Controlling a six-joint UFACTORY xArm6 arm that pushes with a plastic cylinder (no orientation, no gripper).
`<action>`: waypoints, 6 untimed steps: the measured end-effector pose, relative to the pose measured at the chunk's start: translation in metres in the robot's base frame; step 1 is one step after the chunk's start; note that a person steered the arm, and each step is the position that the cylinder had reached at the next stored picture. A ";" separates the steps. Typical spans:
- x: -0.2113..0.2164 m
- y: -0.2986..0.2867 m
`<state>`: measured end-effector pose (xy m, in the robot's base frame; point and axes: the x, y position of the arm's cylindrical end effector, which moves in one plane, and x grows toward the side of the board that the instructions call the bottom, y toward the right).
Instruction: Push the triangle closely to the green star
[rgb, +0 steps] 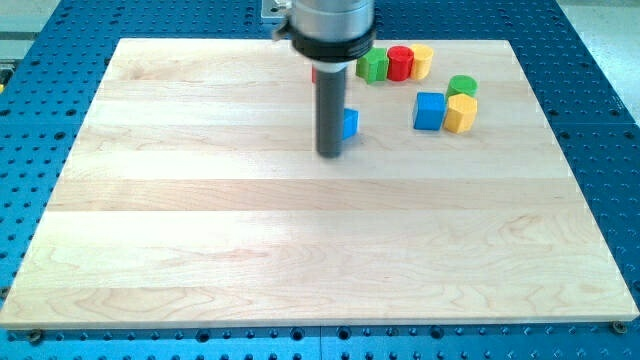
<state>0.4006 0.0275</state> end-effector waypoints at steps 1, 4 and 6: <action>-0.038 0.019; -0.055 0.019; -0.064 0.003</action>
